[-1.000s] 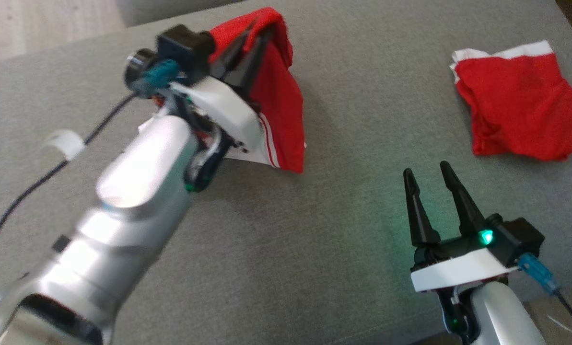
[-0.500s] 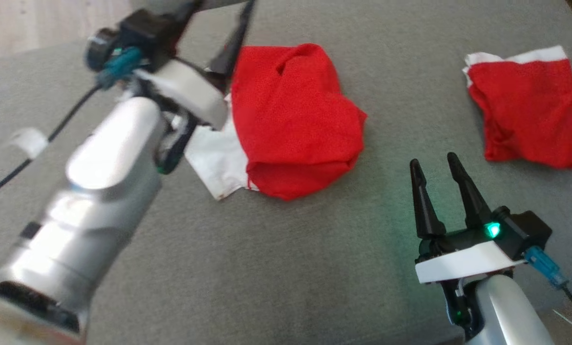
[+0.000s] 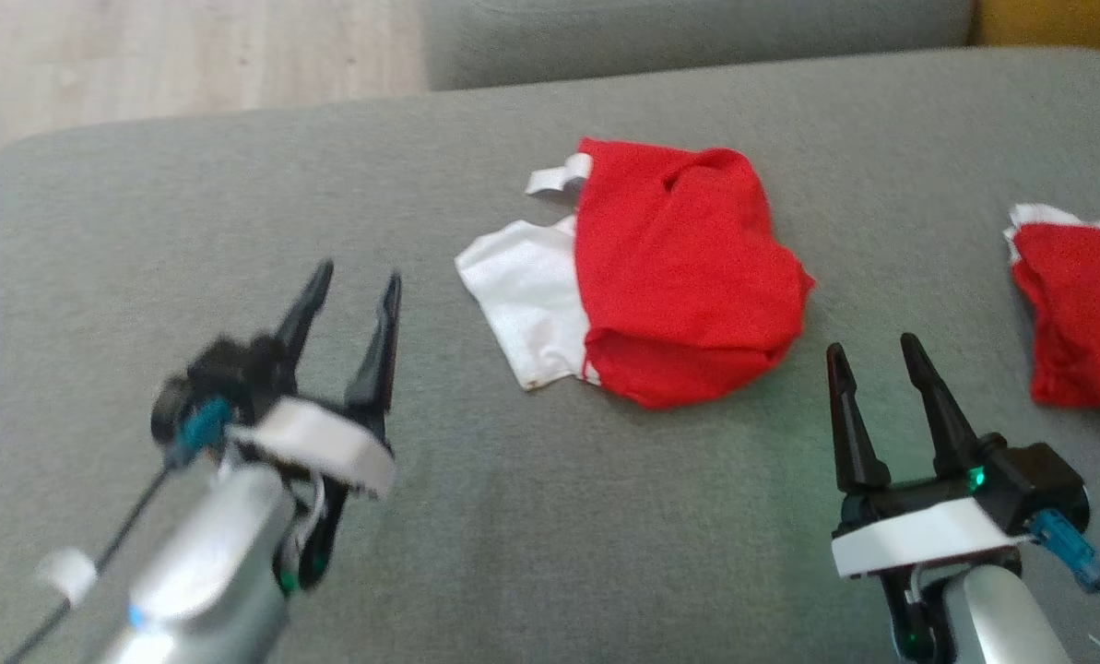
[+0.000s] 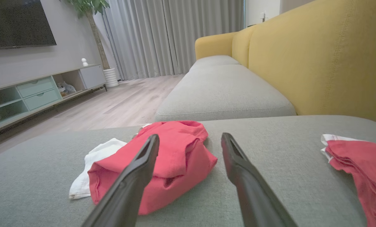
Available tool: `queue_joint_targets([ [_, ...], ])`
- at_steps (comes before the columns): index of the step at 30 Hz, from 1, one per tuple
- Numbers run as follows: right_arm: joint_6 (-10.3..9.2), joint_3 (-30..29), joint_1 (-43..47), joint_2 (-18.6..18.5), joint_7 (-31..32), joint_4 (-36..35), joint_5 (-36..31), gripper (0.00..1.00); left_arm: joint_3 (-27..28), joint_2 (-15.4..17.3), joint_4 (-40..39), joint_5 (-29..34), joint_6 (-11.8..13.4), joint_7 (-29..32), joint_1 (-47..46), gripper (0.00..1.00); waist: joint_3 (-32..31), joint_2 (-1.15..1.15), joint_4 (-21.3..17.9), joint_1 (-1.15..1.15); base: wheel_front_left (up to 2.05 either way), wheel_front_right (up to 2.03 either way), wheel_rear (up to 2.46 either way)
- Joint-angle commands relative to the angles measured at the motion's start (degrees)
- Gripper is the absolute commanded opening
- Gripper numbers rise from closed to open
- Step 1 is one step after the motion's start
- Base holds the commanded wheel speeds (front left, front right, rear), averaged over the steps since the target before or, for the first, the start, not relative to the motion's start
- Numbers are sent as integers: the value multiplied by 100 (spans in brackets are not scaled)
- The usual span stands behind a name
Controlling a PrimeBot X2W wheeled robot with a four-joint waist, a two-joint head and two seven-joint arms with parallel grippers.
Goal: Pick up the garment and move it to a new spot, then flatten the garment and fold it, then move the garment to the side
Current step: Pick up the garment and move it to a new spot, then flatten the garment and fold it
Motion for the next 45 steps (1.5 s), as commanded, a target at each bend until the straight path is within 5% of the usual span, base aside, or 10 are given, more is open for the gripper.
queue_joint_targets([
  [1,-5,101,-44,-28,-63,-162,-42,100,285,152,-266,-23,87,-58,3,100,-198,0,217,1,0,0,0],
  [8,-5,39,99,-28,-63,-153,-72,100,920,-61,-1178,158,514,-68,1258,100,-282,0,393,1,0,0,0],
  [16,-5,7,-169,-28,-52,-5,-173,100,1117,-240,-1434,498,411,-69,1419,100,-39,0,540,1,0,0,0],
  [30,-5,-109,-1349,-28,76,1660,519,100,1155,-554,-1154,783,151,-70,1220,100,263,0,811,1,0,0,0],
  [31,-5,-81,-1385,-28,61,1729,539,62,1170,-560,-1140,794,139,-70,1222,100,262,0,811,1,0,0,0],
  [32,-5,-39,-1416,-28,42,1776,558,0,1186,-563,-1126,804,131,-70,1229,100,257,0,805,1,0,0,0],
  [38,-5,-90,-1470,-28,-45,1690,489,0,1293,-575,-1061,827,101,-70,1324,100,116,0,601,1,0,0,0],
  [45,-5,-1058,-1237,-37,30,996,-110,0,1356,-630,-1051,855,52,-70,1430,100,-106,0,276,1,0,0,0],
])
